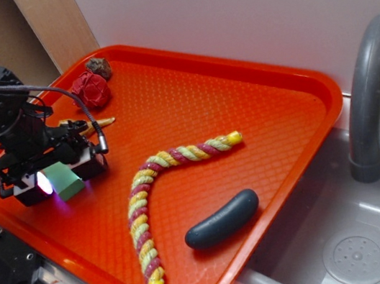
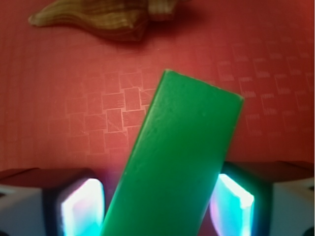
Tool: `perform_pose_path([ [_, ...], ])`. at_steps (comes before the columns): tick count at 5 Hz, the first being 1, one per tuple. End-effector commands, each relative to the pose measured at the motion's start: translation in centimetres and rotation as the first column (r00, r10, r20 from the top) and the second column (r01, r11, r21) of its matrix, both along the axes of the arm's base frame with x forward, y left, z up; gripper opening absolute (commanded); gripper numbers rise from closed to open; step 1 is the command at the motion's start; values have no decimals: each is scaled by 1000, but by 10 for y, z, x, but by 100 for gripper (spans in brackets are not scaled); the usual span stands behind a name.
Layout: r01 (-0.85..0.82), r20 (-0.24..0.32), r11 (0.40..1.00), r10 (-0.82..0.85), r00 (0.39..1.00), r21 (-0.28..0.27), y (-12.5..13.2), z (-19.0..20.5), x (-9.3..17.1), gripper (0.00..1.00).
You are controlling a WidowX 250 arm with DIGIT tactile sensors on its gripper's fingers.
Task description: Grab the green block.
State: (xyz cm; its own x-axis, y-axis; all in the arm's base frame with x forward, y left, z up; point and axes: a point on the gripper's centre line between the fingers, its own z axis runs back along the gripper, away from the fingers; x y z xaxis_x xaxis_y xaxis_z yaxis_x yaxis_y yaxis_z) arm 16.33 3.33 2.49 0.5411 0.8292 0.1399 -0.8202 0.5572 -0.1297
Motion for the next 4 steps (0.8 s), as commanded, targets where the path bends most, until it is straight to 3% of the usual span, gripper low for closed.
perform_pose_path([
  [1,105,38,990,-109,993,99,-2,4,-3,0],
  [2,335,-114,927,-320,941,166,-16,52,19,0],
  [4,507,-129,849,-492,861,147,-53,149,62,0],
])
